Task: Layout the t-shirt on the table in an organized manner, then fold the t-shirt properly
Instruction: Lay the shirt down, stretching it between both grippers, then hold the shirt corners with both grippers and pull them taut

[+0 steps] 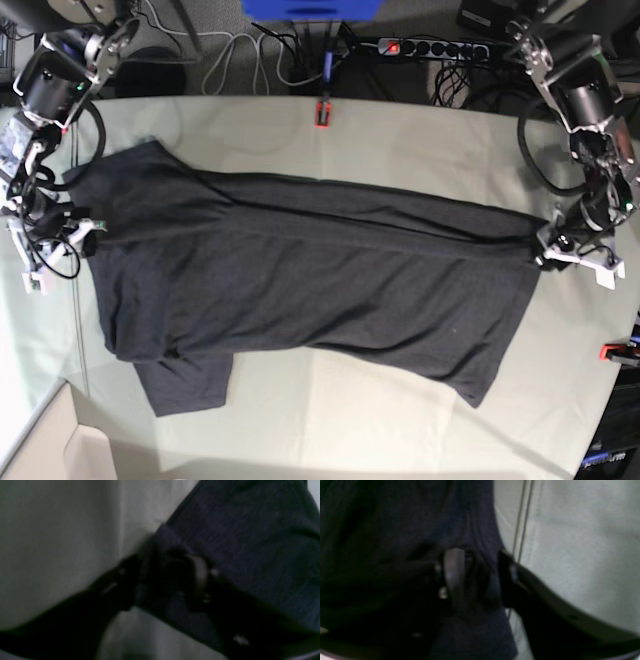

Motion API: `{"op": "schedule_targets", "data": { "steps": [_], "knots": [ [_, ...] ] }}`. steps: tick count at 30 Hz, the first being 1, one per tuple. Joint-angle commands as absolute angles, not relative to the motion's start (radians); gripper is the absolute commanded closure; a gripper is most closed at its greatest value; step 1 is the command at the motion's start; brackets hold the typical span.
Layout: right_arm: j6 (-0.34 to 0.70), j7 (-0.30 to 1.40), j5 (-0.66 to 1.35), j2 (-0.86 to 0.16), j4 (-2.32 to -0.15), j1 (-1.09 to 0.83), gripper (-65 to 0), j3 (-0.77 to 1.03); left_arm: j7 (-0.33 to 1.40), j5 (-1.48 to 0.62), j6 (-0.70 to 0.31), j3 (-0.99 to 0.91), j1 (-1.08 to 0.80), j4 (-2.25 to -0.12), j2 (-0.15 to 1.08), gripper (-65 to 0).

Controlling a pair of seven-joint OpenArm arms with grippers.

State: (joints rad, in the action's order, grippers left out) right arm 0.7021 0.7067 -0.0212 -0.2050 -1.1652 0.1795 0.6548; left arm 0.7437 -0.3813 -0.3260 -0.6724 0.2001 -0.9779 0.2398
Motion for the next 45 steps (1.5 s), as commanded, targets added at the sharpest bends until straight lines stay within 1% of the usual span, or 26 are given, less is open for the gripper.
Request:
{"op": "schedule_targets", "data": {
  "steps": [1,3,4,7,8,10,12,17,19,22,26,29,35,44,45],
  "knots": [
    [0.698,0.688,-0.007,-0.226,-1.185,0.194,-28.5,0.661,0.730,-0.398,-0.337,-0.674,0.217,-0.997,0.262,-39.2],
    [0.698,0.694,-0.007,-0.228,-1.187,0.183,-32.6,0.662,0.728,-0.398,-0.337,-0.677,0.217,-0.997,0.262,-49.7],
    [0.698,0.693,-0.007,-0.228,-1.187,0.162,-33.3,0.667,0.728,-0.398,-0.337,-0.679,0.217,-0.998,0.262,-54.2],
    [0.698,0.687,-0.005,-0.219,-1.227,0.107,-33.2,0.693,0.727,-0.398,-0.338,-0.674,0.222,-0.998,0.263,-64.4],
    [0.698,0.687,-0.002,-0.208,-1.248,0.081,-33.2,0.697,0.727,-0.398,-0.338,-0.677,0.223,-0.998,0.263,-65.0],
    [0.698,0.687,-0.002,-0.180,-1.297,0.042,-33.2,0.702,0.734,-0.400,-0.338,-0.679,0.220,-1.017,0.263,-65.0],
    [0.698,0.687,-0.002,-0.156,-1.363,-0.001,-33.2,0.702,0.739,-0.400,-0.340,-0.674,0.194,-1.084,0.257,-65.0],
    [0.698,0.687,-0.002,-0.094,-1.488,-0.088,-33.2,0.702,0.734,-0.400,-0.340,-0.673,0.024,-1.330,0.188,-65.0],
    [0.698,0.687,-0.002,-0.079,-1.511,-0.108,-33.2,0.702,0.728,-0.398,-0.340,-0.673,-0.036,-1.379,0.176,-65.0],
    [0.698,0.687,-0.002,-0.068,-1.512,-0.119,-33.2,0.702,0.727,-0.389,-0.340,-0.673,-0.048,-1.320,0.182,-65.0],
    [0.698,0.687,-0.002,-0.065,-1.511,-0.120,-33.2,0.702,0.685,-0.390,-0.340,-0.670,0.002,-1.165,0.214,-65.0],
    [0.698,0.687,-0.002,-0.065,-1.511,-0.120,-33.2,0.702,0.650,-0.389,-0.340,-0.628,0.028,-1.119,0.226,-65.0],
    [0.698,0.687,-0.004,-0.065,-1.511,-0.120,-33.1,0.702,0.607,-0.389,-0.340,-0.515,0.053,-1.086,0.249,-65.0],
    [0.698,0.687,-0.004,-0.065,-1.511,-0.134,-33.1,0.702,0.607,-0.389,-0.341,-0.501,0.053,-1.084,0.249,-65.0],
    [0.698,0.687,-0.004,-0.065,-1.511,-0.134,-33.1,0.702,0.607,-0.389,-0.341,-0.503,0.053,-1.084,0.249,-61.4]
  ]
}}
